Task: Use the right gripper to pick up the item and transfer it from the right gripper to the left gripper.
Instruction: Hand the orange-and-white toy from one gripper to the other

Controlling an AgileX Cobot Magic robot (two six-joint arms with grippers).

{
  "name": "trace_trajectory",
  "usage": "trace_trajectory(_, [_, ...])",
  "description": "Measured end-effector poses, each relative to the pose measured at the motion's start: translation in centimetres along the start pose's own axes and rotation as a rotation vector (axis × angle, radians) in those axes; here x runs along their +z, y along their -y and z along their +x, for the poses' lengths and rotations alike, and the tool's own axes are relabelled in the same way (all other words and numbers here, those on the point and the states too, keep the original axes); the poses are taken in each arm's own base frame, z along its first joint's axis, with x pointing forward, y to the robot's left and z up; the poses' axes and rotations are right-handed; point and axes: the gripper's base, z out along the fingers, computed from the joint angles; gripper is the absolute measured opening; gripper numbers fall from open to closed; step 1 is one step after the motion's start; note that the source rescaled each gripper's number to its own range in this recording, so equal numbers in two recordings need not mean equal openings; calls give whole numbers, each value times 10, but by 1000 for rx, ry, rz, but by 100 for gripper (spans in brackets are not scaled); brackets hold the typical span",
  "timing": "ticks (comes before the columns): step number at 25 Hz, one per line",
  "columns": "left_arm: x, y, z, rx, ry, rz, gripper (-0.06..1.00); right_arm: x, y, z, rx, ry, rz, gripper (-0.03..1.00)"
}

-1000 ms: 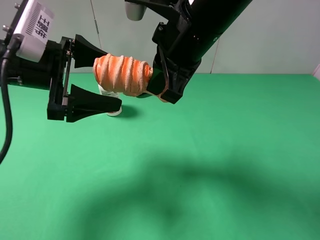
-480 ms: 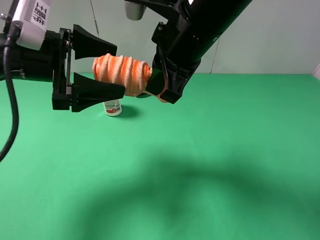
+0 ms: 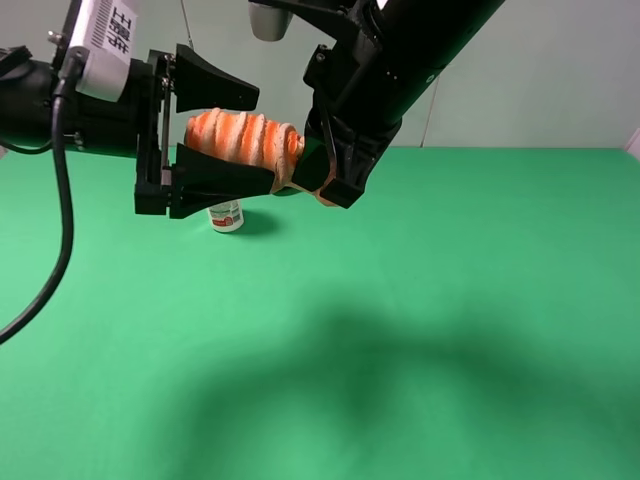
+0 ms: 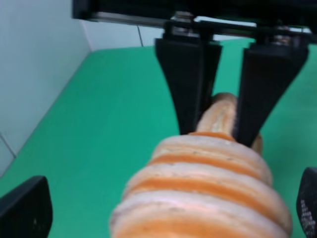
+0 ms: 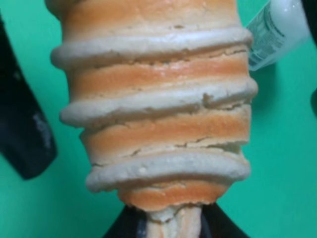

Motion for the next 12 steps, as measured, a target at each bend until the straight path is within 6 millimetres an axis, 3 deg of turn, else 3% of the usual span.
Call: trace_trajectory(12, [1,0,5,-11,-43,0,90,0,0,0,0,-4,-4,0])
